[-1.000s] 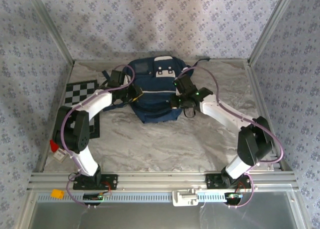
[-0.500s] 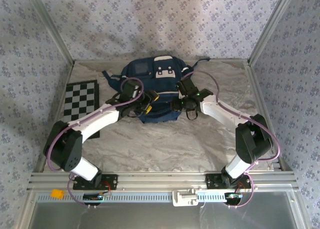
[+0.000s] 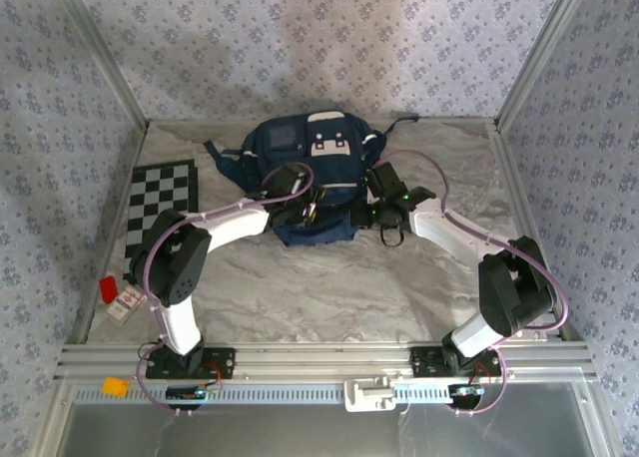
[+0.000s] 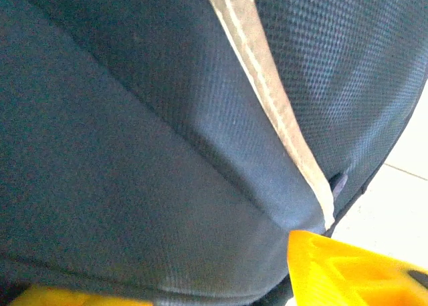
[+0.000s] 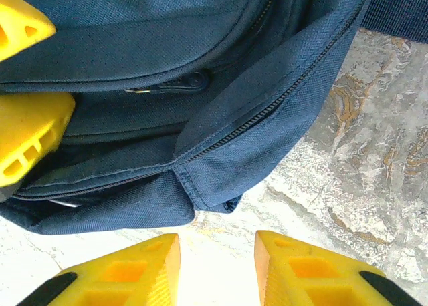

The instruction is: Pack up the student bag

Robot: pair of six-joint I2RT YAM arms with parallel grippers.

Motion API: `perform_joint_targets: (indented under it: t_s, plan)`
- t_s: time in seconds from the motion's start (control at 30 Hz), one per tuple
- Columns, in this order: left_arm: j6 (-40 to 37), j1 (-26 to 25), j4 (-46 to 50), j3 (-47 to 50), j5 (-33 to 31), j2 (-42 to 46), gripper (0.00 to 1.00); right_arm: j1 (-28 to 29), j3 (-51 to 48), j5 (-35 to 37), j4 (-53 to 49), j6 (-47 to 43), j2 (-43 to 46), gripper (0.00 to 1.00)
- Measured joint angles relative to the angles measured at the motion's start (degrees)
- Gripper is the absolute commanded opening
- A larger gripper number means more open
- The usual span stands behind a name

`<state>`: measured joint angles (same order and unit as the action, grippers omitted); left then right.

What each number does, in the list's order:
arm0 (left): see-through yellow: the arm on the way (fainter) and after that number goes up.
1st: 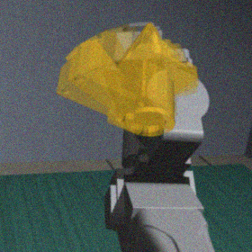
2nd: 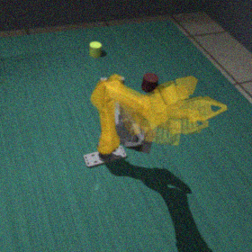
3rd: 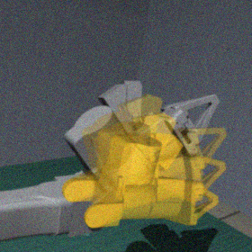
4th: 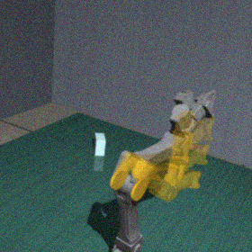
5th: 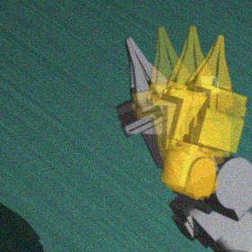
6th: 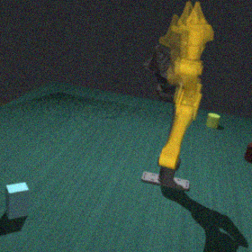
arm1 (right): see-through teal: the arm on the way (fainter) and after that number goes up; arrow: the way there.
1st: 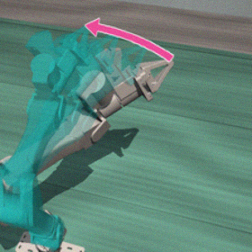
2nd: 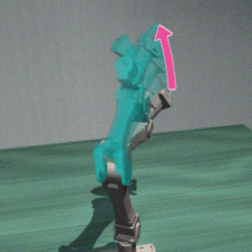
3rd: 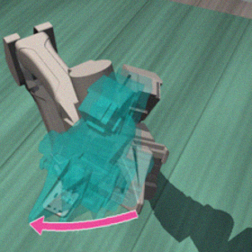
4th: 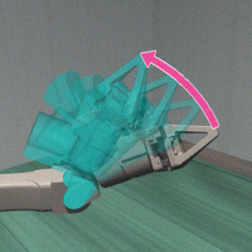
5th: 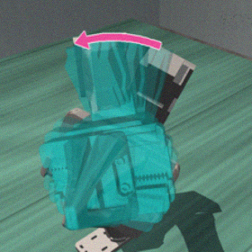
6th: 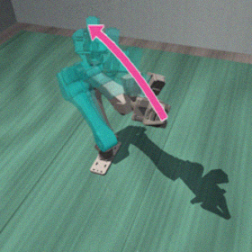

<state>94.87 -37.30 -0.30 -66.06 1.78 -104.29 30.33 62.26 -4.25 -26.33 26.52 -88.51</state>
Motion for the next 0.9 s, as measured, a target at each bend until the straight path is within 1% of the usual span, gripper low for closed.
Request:
perform_joint_targets:
  t_s: [0.1, 0.17, 0.27, 0.33, 0.37, 0.53, 0.67, 0.83, 0.9]
  plan:
    - [1.49, -0.02, 0.48, -0.63, -1.33, -0.59, 0.30, 0.00, -0.52, -0.04, 0.22, -0.04, 0.02, 0.35]
    - [2.19, -0.20, 0.52, -0.66, -1.81, -0.98, 0.18, 0.00, -0.63, 0.17, 0.20, -0.37, 0.02, 0.36]
    - [3.26, -0.22, 0.48, -0.87, -2.12, -1.27, 0.06, 0.15, -0.61, 1.16, 0.17, -1.27, 0.15, 0.37]
    - [4.04, -0.22, 0.37, -0.92, -2.27, -1.27, 0.01, 0.44, -0.61, 2.21, 0.15, -2.25, 0.35, 0.38]
    - [4.35, -0.22, 0.37, -0.92, -2.25, -1.27, 0.00, 0.68, -0.57, 2.54, 0.11, -2.86, 0.46, 0.39]
    - [5.33, 0.04, 0.24, -0.85, -1.62, -0.46, 0.00, 2.05, 0.44, 2.95, -0.04, -5.97, 0.50, 0.44]
    - [6.12, 0.52, -0.15, 0.76, -1.11, 3.08, 0.00, 3.45, 3.23, 2.89, -0.11, -8.33, 0.13, 0.49]
    - [6.36, 2.01, 0.26, 3.41, -0.33, 7.56, 0.00, 5.29, 9.75, 2.99, -0.44, -10.56, -3.28, 0.49]
    - [6.38, 2.47, 0.48, 3.58, 0.39, 8.00, 0.00, 5.97, 11.17, 3.06, -0.42, -11.17, -4.61, 0.47]
